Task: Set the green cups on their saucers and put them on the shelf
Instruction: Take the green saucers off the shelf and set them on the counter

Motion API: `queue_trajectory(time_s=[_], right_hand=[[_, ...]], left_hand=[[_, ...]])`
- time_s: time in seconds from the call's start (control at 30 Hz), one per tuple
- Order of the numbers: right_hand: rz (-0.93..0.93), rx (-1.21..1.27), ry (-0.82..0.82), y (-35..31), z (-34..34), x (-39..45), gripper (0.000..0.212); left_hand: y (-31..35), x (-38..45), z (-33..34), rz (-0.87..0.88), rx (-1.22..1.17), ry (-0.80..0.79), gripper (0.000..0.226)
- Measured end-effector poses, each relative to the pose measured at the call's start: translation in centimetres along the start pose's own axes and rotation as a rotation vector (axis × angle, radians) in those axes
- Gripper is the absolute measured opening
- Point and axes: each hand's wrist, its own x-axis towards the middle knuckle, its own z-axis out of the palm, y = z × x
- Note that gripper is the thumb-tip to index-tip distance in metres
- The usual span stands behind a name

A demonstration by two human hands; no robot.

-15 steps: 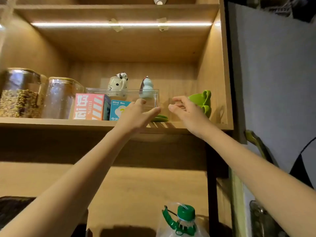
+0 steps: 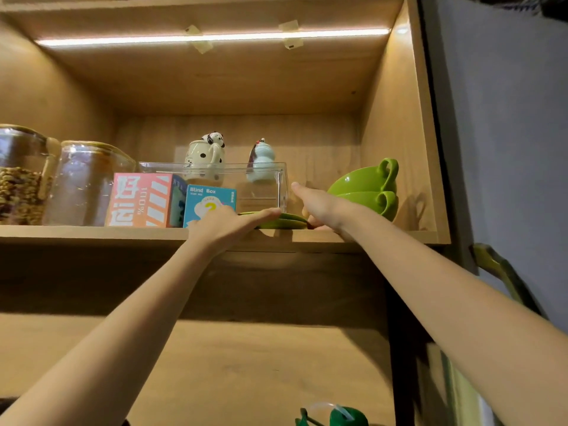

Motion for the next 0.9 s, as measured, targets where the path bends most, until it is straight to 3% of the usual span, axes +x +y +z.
queue_trajectory(time_s=[0.17,0.23,0.33,0.5,0.63,0.73,0.9], right_hand=[[0.004,0.026,-0.010,-0.3,0.3,-0.4,0.050],[0.017,0.019,0.007,-0.4,0.2,-0.9,0.055],[0.034,0.052,-0.001,-0.7,0.0,-1.6,0.056],[0.144,0.257,0.023,-1.5,-1.0,-2.9,0.043],[0.229,0.575,-0.005,-2.8,-2.0,-5.6,0.053],[0.273,0.825,0.001,-3.7,-2.6,-7.7,0.055],[0.292,0.858,0.108,-4.2,-3.2,-10.8,0.045]], left_hand=[[0.2,0.2,0.0,-0.042,-0.125,0.044,0.052],[0.5,-0.1,-0.2,-0.059,-0.168,0.003,0.049],[0.9,-1.0,-0.8,-0.068,-0.166,0.026,0.072],[2.2,-2.5,-1.9,-0.062,-0.228,0.087,0.067],[3.4,-4.4,-3.0,-0.057,-0.389,0.157,0.052],[4.0,-6.1,-3.7,-0.079,-0.491,0.162,0.076],[4.4,-9.5,-4.3,-0.090,-0.632,0.171,0.098]])
